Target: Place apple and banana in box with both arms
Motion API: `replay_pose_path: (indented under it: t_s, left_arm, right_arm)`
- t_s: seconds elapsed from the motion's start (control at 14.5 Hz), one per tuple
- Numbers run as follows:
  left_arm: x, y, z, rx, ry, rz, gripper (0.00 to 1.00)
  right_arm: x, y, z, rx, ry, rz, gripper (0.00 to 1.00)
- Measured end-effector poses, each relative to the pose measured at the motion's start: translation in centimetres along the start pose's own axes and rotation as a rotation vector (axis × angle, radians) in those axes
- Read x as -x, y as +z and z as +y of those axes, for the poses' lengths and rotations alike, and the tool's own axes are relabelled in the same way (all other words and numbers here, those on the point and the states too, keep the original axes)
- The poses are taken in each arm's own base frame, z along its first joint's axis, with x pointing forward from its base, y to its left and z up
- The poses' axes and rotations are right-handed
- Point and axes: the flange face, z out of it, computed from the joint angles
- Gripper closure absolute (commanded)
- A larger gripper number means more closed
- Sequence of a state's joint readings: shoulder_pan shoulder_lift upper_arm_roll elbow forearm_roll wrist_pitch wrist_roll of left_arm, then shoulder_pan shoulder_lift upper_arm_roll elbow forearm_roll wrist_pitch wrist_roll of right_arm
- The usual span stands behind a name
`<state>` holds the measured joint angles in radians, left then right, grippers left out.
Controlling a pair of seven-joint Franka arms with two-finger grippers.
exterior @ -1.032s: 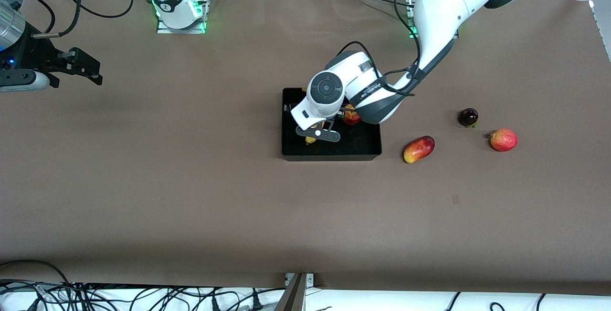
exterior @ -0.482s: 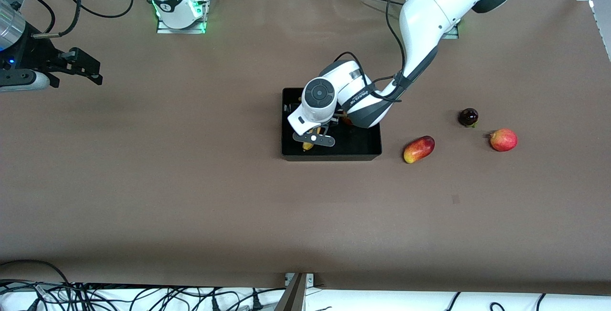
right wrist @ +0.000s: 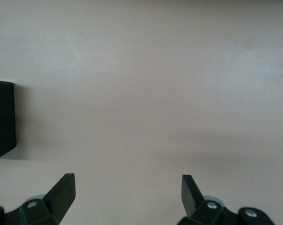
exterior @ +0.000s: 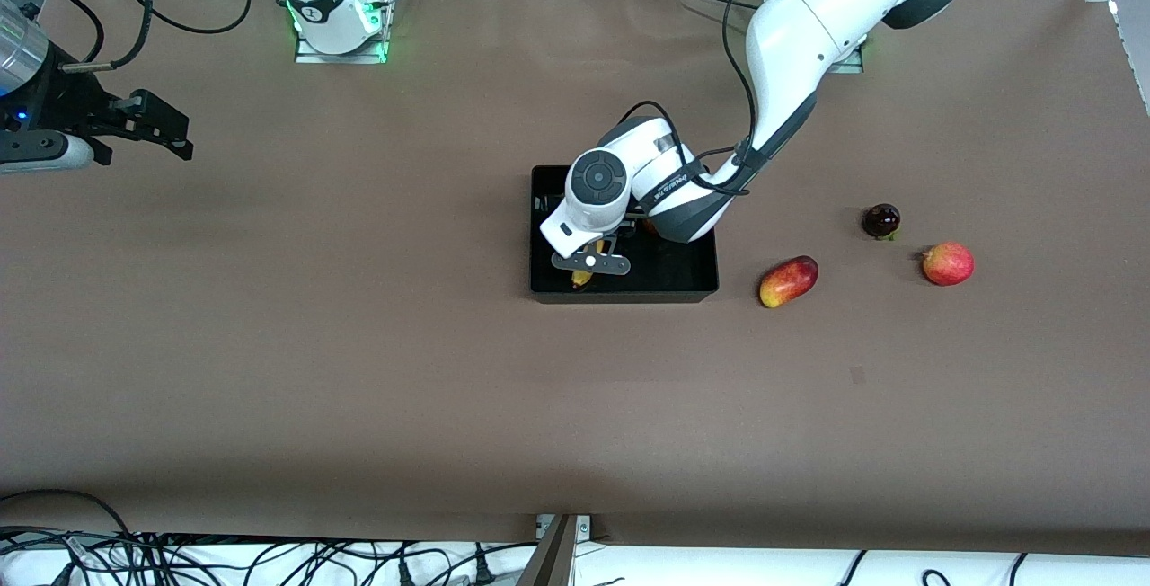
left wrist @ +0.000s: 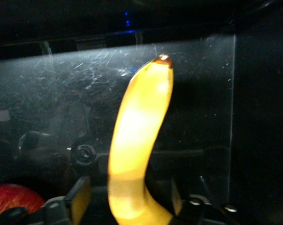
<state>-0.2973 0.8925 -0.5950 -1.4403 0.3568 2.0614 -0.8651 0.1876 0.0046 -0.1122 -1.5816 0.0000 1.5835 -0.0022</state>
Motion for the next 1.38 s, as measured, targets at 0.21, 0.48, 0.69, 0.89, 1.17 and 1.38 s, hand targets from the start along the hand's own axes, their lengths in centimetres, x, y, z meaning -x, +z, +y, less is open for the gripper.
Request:
replay_pose_path:
  t_s: [0.21,0.48,0.69,0.89,1.17,1.38]
  left_arm:
    - [-0.3,-2.3,-0.8,-0.035,-0.014,-0.006,0.0]
    - [-0.7,-12.9,-4.6,-0.056,-0.086,0.021,0.0]
    - [-0.4,-22.5,-11.1,-0.017,-0.142,0.006,0.0]
    - [0.2,-28.8,-19.2,-0.053,-0.088,-0.026,0.0]
    - [0.7,-34.0,-30.9,-0.053,0.042,-0.101,0.0]
    - [1.7,-36.5,-35.6,-0.048,0.11,-0.087,0.0]
  right_arm:
    - [0.0,0.0,0.0,0.0,0.0,0.0,0.0]
    - [0.0,0.0,0.0,0.0,0.0,0.0,0.0]
    - [0.0,0.0,0.0,0.0,0.0,0.0,0.0]
    - [0.0,0.0,0.0,0.0,0.0,0.0,0.0]
    - [0.0,0.0,0.0,0.0,0.0,0.0,0.0]
    - [0.0,0.0,0.0,0.0,0.0,0.0,0.0]
